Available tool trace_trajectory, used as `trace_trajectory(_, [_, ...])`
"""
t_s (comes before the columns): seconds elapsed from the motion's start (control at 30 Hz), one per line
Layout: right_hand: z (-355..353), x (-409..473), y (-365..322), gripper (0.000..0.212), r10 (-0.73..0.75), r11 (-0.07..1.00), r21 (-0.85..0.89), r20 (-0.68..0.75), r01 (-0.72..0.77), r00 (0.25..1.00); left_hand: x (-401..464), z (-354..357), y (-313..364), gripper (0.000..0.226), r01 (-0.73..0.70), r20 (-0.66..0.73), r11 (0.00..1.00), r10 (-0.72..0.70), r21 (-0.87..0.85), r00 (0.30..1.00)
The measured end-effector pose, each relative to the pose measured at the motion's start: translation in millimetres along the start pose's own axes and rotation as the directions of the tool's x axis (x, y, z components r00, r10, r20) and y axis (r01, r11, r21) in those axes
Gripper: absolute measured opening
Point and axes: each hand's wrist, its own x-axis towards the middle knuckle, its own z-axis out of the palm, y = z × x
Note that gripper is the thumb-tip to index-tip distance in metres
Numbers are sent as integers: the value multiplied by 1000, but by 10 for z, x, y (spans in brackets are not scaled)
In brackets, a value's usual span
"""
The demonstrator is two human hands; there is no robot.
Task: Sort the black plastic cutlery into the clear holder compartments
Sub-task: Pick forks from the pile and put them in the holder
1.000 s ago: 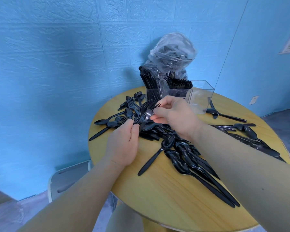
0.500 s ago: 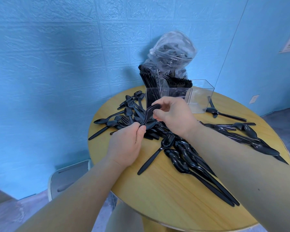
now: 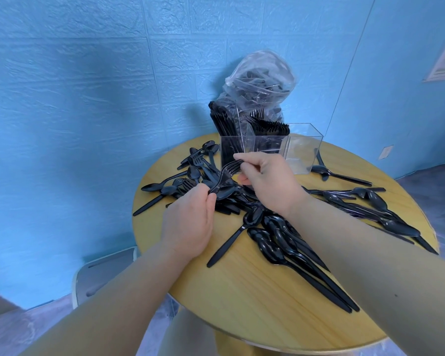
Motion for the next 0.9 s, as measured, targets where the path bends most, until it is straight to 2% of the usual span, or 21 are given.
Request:
trace_trajectory(0.17, [-169,-88,-56,18,85,909,413,-54,-55,995,131,-144,211,30,-26,25,1000,26,6,999])
trace_trajectory(0.27, [-386,-37,-124,21,65,889,458,-173,22,983,419,-246,455,28,-98,35,995,98,3,995])
trace_trajectory(0.33, [-623,35,-161,23,35,912,403,-269,80,962,609,-301,577,22,-193,25,981,193,14,981])
trace_trajectory(0.4, [-925,133,-186,19,-22,949,282,-395,144,918,787,-325,625,35,-233,15,972,232,42,973])
trace_trajectory(0.47, [-1218,253,-216,21,-144,979,55,-497,197,856,956,-315,639,48,-238,2,967,238,93,971])
trace_trajectory(0.53, [-1402,372,-236,24,-274,962,-160,-529,223,803,1094,-266,659,54,-252,15,955,253,154,967])
trace_trajectory(0.63, [-1447,584,-153,24,-377,903,-381,-485,198,789,1207,-147,686,57,-260,87,950,248,172,965])
trace_trajectory(0.77, [-1289,827,93,23,-473,801,-544,-320,250,821,1188,35,668,59,-254,147,963,239,93,960])
trace_trajectory(0.9, [-1125,982,291,26,-384,760,-609,-139,227,913,1203,121,610,60,-255,149,964,243,74,959])
